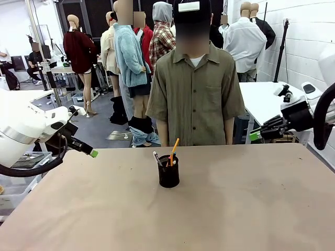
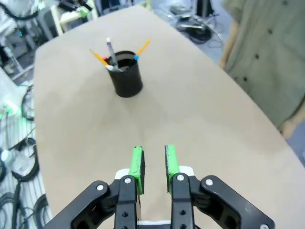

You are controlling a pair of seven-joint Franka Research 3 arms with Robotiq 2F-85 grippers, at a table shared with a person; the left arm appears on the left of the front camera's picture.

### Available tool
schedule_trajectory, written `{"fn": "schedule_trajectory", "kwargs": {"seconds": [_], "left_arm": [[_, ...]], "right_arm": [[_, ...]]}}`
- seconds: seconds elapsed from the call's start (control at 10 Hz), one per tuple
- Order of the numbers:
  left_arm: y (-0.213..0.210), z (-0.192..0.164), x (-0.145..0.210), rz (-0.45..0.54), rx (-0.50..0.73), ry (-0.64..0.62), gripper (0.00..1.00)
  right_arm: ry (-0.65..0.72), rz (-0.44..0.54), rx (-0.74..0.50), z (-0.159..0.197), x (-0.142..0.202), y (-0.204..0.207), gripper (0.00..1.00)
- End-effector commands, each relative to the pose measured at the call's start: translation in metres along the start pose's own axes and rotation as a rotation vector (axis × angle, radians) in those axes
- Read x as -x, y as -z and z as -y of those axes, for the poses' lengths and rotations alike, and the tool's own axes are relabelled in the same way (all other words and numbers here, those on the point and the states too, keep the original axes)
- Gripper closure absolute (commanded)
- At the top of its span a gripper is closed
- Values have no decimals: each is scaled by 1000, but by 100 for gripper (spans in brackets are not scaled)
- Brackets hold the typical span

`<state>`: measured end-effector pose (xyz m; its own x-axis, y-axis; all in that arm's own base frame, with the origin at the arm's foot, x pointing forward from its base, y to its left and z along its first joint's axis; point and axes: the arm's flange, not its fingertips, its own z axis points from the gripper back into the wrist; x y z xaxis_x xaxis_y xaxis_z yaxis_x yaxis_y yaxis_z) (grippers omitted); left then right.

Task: Place the pens into the pen holder.
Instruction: Pick up a writing instrument from the table and place it into the Pen holder.

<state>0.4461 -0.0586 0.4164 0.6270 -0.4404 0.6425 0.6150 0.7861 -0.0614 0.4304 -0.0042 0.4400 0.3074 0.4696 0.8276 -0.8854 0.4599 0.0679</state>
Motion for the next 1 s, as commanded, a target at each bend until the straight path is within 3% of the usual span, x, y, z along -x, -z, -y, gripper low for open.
{"fn": "schedule_trajectory", "kwargs": {"seconds": [0.0,0.5,0.9], "left_arm": [[0,0,-1,6,-10,6,51],[0,0,-1,6,-10,6,51],[0,0,-1,6,-10,6,51]], "right_arm": [[135,-58,21,-2,-5,17,74],[236,-138,42,-1,-23,18,0],[224,-113,35,-3,-19,17,0]]}}
